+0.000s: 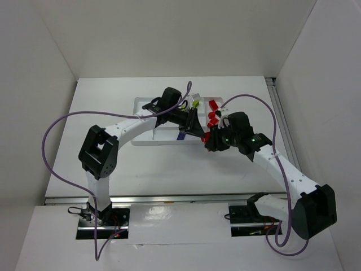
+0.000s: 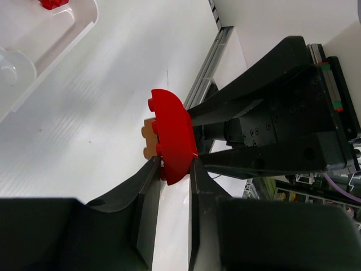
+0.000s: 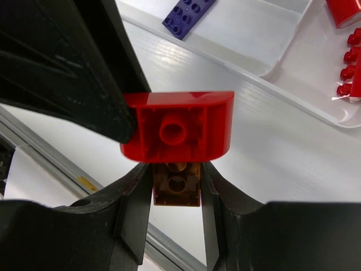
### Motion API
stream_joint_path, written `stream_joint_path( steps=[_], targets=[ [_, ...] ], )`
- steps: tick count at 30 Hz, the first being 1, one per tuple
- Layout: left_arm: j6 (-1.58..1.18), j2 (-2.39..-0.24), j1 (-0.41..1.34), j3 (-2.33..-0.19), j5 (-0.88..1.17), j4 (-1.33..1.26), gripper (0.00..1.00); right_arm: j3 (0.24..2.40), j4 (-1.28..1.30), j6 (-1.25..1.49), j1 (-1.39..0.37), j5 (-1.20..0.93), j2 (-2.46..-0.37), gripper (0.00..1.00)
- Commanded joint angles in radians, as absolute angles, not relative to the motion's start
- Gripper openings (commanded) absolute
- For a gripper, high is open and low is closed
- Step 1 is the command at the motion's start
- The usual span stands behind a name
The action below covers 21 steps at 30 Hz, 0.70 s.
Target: Sort the legos into containers by color
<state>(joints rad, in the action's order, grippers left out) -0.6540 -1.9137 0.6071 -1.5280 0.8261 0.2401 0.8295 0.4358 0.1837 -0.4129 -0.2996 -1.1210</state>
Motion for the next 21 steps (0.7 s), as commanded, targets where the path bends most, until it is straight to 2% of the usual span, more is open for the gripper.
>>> stream_joint_path(
  steps=[1,13,21],
  targets=[
    [-0.683,-1.921,0.621,-1.566,0.861,0.196,0.0,0.838,0.4,0.182,-0.42,-0.243,-1.114,0.0],
    [-0.692,-1.884,0.601,-1.586,0.753,0.196,0.0,0.847,0.463,0.222,-0.42,-0.084,-1.158,0.0],
    [-0.69,-1.815,0.454,-1.548,0.56,0.258,0.0,0.865,0.439,0.241,-0.42,-0.063,-1.167,0.0]
  ],
)
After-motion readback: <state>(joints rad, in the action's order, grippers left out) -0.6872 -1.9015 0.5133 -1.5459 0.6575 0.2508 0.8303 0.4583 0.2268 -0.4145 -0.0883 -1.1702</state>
